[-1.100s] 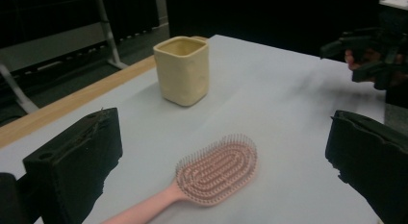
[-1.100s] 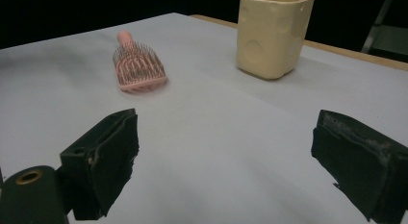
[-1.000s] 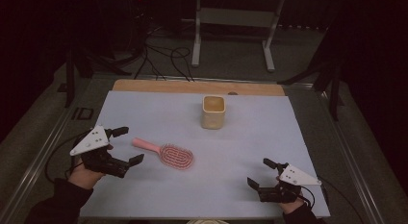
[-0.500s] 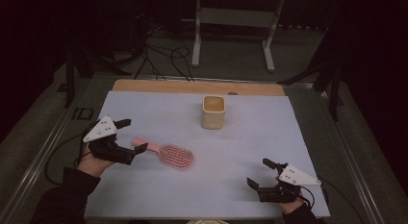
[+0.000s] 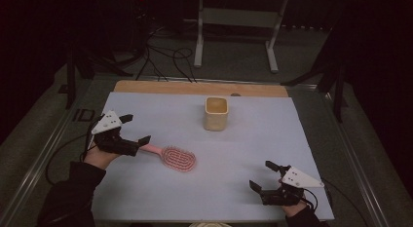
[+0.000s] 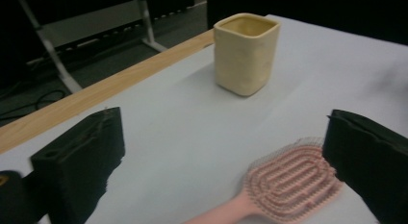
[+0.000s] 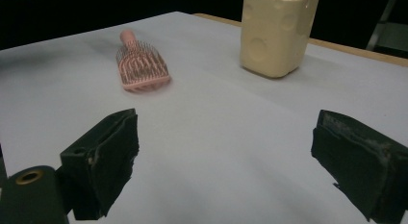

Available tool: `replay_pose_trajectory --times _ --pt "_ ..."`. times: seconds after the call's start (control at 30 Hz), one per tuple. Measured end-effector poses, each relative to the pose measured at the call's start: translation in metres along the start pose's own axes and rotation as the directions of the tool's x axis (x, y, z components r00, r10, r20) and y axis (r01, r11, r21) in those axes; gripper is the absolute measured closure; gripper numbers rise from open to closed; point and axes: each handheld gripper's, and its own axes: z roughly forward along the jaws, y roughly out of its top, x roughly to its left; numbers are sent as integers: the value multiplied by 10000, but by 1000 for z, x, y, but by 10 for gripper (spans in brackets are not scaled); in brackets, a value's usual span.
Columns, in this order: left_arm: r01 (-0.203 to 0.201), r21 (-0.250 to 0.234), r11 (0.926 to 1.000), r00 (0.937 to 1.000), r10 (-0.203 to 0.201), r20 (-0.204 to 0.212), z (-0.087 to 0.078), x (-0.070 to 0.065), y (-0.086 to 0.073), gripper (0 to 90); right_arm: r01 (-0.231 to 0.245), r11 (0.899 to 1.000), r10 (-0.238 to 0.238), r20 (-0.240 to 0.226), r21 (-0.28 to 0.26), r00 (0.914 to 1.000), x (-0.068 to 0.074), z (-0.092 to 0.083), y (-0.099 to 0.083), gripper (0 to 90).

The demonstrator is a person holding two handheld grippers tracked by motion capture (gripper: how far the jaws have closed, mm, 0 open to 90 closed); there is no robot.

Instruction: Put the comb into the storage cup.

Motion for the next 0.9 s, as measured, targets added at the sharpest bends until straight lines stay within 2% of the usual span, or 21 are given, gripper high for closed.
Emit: replay_pose_trajectory --times 0.2,0.27,0.53,0.6,0.73,0.9 --pt "156 148 9998 9997 -154 -177 11 8 -8 77 -7 10000 7 -27 -15 10000 -1 0 0 89" --pt "129 205 9997 9998 -126 -174 12 9 -9 122 -21 10000 21 -30 -16 10000 -1 0 0 89" --pt "307 678 9972 9988 -281 -395 28 18 -22 213 -35 10000 35 -52 16 10000 -1 0 -1 89" --pt "440 767 9961 9985 -413 -358 30 20 -25 264 -73 10000 73 -65 34 10000 -1 0 -1 89" --pt "754 976 9924 9959 -700 -579 35 24 -31 353 -54 10000 54 -68 16 10000 -1 0 -1 89" --pt "846 1346 9873 9951 -769 -615 40 27 -38 479 -71 10000 71 -66 39 10000 0 0 -1 89"
